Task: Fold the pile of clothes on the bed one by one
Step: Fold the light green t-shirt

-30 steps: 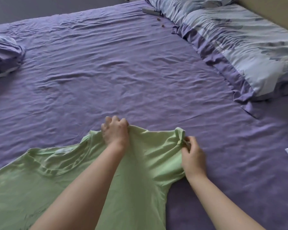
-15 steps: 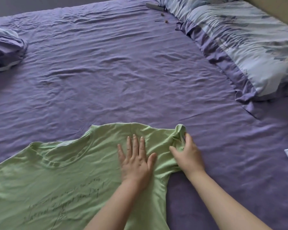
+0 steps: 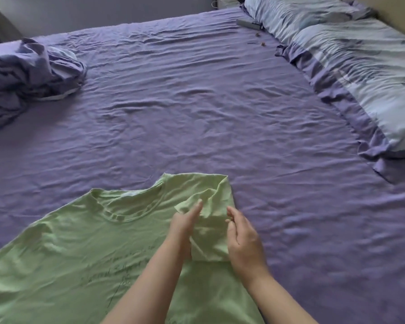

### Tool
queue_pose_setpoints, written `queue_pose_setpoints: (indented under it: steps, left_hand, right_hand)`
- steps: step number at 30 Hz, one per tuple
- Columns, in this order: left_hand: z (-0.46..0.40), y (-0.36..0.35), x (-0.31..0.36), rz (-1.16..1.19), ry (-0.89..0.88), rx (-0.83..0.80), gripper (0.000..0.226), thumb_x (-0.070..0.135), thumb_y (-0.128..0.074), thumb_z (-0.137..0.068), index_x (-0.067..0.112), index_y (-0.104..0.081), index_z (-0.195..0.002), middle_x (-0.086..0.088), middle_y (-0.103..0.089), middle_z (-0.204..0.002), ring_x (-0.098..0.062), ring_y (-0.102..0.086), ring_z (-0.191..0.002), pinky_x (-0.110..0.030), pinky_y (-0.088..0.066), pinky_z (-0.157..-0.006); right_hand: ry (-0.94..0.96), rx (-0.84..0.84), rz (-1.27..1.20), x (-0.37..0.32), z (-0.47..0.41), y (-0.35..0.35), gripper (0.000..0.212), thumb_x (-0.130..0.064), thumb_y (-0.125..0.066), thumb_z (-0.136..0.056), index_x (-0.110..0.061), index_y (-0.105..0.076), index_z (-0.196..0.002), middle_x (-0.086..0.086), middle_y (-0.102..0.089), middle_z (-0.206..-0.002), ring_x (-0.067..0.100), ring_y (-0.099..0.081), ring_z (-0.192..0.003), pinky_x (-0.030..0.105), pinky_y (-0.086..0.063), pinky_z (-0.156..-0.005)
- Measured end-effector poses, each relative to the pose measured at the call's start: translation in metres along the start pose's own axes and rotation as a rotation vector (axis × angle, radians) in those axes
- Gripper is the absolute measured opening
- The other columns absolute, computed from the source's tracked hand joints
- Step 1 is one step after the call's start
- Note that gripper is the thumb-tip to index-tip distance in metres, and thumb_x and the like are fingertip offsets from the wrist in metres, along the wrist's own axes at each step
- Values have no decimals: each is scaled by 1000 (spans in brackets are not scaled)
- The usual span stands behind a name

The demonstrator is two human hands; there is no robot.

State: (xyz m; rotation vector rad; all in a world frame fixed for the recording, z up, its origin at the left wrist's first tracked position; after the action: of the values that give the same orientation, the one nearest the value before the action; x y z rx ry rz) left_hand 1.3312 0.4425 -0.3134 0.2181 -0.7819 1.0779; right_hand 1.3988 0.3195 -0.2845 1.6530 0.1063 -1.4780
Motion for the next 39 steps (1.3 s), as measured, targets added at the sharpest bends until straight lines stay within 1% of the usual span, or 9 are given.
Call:
queue_pose_setpoints:
  steps: [3, 5, 7, 9, 13, 18, 24, 30, 39]
  left_hand:
    - [-1, 11, -4, -283, -294, 234, 17, 9, -56, -92, 7, -64, -108, -15, -68, -109, -25, -64, -98, -41, -50, -93]
    - [5, 19, -2, -402, -393, 269, 25, 15, -54, -94, 13, -59, -119, -9, -66, -116, -25, -61, -108, -42, -45, -99]
    - [9, 32, 1, -490, -434, 296, 47, 21, -56, -94, 18, -42, -139, 0, -60, -121, -21, -57, -112, -37, -43, -102]
    - [14, 47, 6, -503, -415, 341, 68, 24, -58, -93, 21, -21, -149, 1, -56, -114, -23, -57, -108, -40, -46, -97]
    - [38, 86, 8, -666, -399, 385, 66, 23, -56, -93, 20, -21, -149, -7, -51, -118, -26, -59, -99, -44, -51, -88]
    - [78, 160, -8, -1151, -433, 488, 46, 22, -51, -95, 15, -44, -140, -5, -43, -140, -19, -39, -128, -28, -30, -107]
    - [110, 241, -28, -1572, -237, 408, 57, 40, -36, -99, 34, -13, -151, 3, -2, -160, -17, -1, -147, -37, -6, -118]
    - [118, 292, -22, -1661, -213, 327, 55, 40, -37, -97, 36, -17, -148, 4, -2, -160, -20, 0, -146, -45, -2, -116]
    - [124, 422, 44, -1453, -264, 697, 55, 17, -37, -98, 21, -17, -150, -4, -9, -158, -23, -5, -146, -40, -10, -118]
  right_hand:
    - [188, 21, 231, 11, 12, -10, 47, 2, -47, -89, -6, -47, -135, 13, -47, -140, 25, -42, -132, 19, -23, -109]
    - [310, -85, 477, 15, 15, -21, 52, -22, -45, -95, -16, -32, -145, 10, -23, -154, 31, -19, -143, 37, -14, -116]
    - [240, -280, 688, 27, 18, -32, 60, -52, -22, -98, -35, 8, -146, -4, 25, -149, 23, 28, -138, 44, 18, -113]
    - [189, -355, 800, 40, 18, -36, 63, -64, -11, -92, -38, 19, -141, -7, 38, -141, 21, 43, -129, 47, 29, -106]
    - [117, -426, 920, 35, 17, -38, 68, -68, -9, -89, -37, 12, -146, -3, 28, -153, 22, 35, -136, 54, 27, -105]
    - [130, -457, 985, 4, 27, -47, 69, -66, -5, -89, -33, 15, -146, 2, 21, -156, 26, 32, -138, 55, 23, -106]
    - [243, -553, 968, -47, 62, -107, 70, -68, 16, -78, -31, 28, -136, -1, 28, -149, 27, 35, -134, 53, 18, -110]
    - [294, -629, 959, -96, 92, -191, 67, -58, -22, -95, -32, 10, -148, 4, 16, -158, 28, 14, -145, 51, 6, -114]
    - [457, -710, 945, -164, 105, -304, 65, -49, -30, -97, -32, 5, -149, 4, 16, -157, 28, 13, -145, 48, -2, -116]
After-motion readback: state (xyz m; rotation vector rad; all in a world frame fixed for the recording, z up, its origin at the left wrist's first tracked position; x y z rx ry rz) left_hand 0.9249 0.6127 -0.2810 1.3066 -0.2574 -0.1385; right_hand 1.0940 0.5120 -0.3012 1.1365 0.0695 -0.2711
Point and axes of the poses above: each hand's wrist, its own z-axis away from the middle knuckle, its own y-axis out of the back of the hand, x = y × z, the point moved 3 cm from there along -z, towards the middle knuckle
